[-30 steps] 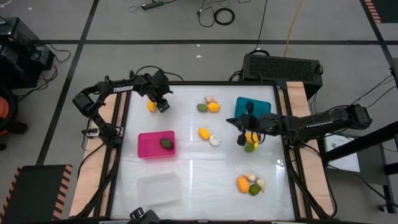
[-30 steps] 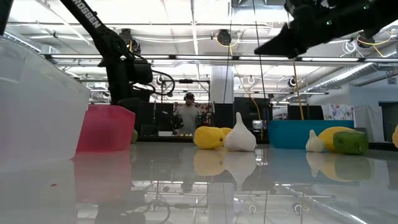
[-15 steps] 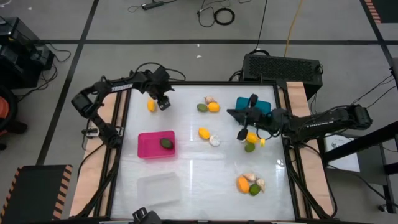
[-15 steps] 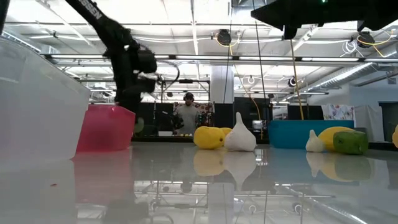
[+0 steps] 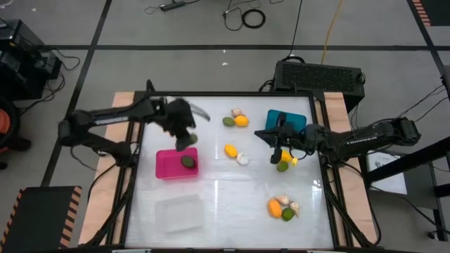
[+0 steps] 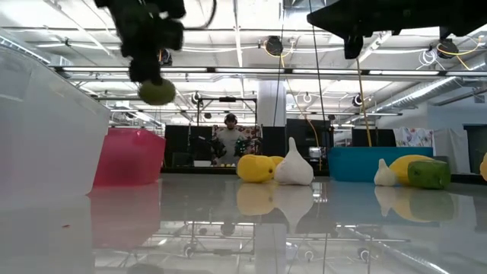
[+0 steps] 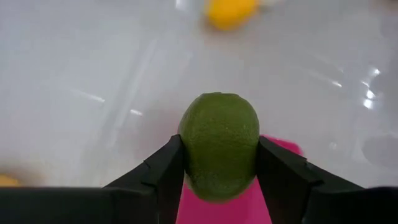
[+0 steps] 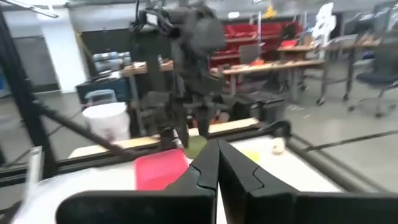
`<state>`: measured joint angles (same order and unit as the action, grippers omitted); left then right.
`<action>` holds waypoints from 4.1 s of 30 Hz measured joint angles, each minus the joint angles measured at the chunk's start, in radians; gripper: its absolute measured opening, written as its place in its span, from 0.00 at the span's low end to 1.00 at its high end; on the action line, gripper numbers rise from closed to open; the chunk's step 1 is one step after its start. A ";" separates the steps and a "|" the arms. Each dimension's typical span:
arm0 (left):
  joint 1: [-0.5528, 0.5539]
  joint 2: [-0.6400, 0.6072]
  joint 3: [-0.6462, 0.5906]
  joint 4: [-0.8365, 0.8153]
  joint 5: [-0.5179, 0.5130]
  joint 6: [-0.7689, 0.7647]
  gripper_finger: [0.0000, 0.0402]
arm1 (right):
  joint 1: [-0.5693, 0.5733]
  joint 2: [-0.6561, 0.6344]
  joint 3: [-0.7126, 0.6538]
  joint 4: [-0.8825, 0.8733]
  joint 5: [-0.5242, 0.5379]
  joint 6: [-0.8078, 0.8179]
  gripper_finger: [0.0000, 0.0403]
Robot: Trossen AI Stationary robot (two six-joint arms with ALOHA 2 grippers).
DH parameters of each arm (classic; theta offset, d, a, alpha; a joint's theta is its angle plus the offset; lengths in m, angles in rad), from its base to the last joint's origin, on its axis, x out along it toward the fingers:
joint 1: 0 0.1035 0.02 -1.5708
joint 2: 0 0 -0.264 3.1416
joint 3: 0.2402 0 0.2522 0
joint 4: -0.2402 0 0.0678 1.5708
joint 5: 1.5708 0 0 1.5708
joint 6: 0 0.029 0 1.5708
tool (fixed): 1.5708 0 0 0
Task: Sort produce into baskets
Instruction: Put the lime into the pink bin
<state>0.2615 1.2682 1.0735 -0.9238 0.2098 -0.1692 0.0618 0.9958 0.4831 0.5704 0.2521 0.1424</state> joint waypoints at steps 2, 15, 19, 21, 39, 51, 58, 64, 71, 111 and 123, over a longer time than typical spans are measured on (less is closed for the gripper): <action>-0.088 -0.027 -0.017 -0.017 -0.065 -0.057 0.45 | 0.020 0.000 0.000 -0.025 -0.001 0.034 0.00; -0.266 -0.023 -0.225 -0.021 -0.227 -0.162 0.45 | 0.177 0.000 0.000 -0.050 0.006 0.145 0.00; -0.255 0.006 -0.234 -0.019 -0.238 -0.164 0.46 | 0.201 0.000 0.000 -0.046 0.012 0.144 0.00; -0.255 0.014 -0.234 -0.019 -0.260 -0.163 0.48 | 0.202 0.000 0.000 -0.045 0.014 0.137 0.00; -0.255 0.030 -0.136 -0.001 -0.250 -0.093 0.63 | 0.197 0.000 0.000 -0.053 0.015 0.070 0.00; -0.265 0.122 -0.050 0.576 -0.178 0.163 0.61 | 0.173 0.000 0.000 -0.137 0.017 0.085 0.00; -0.361 0.370 -0.050 1.001 -0.092 0.295 0.61 | 0.186 0.000 0.000 -0.172 0.003 0.145 0.00; -0.357 0.518 0.068 0.972 -0.199 0.389 0.61 | 0.215 -0.057 -0.001 -0.360 0.006 0.198 0.00; -0.107 0.583 0.313 0.552 -0.328 0.414 0.61 | 0.208 -0.089 -0.001 -0.367 0.015 0.226 0.00; 0.143 0.835 0.406 0.442 -0.192 0.531 0.61 | 0.186 -0.089 -0.001 -0.388 0.015 0.084 0.00; 0.142 0.814 0.409 0.418 -0.166 0.463 0.36 | 0.186 -0.089 0.000 -0.388 0.015 0.085 0.00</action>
<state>0.4034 2.0821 1.4820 -0.5060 0.0437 0.2935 0.2481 0.9073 0.4828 0.1822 0.2676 0.2276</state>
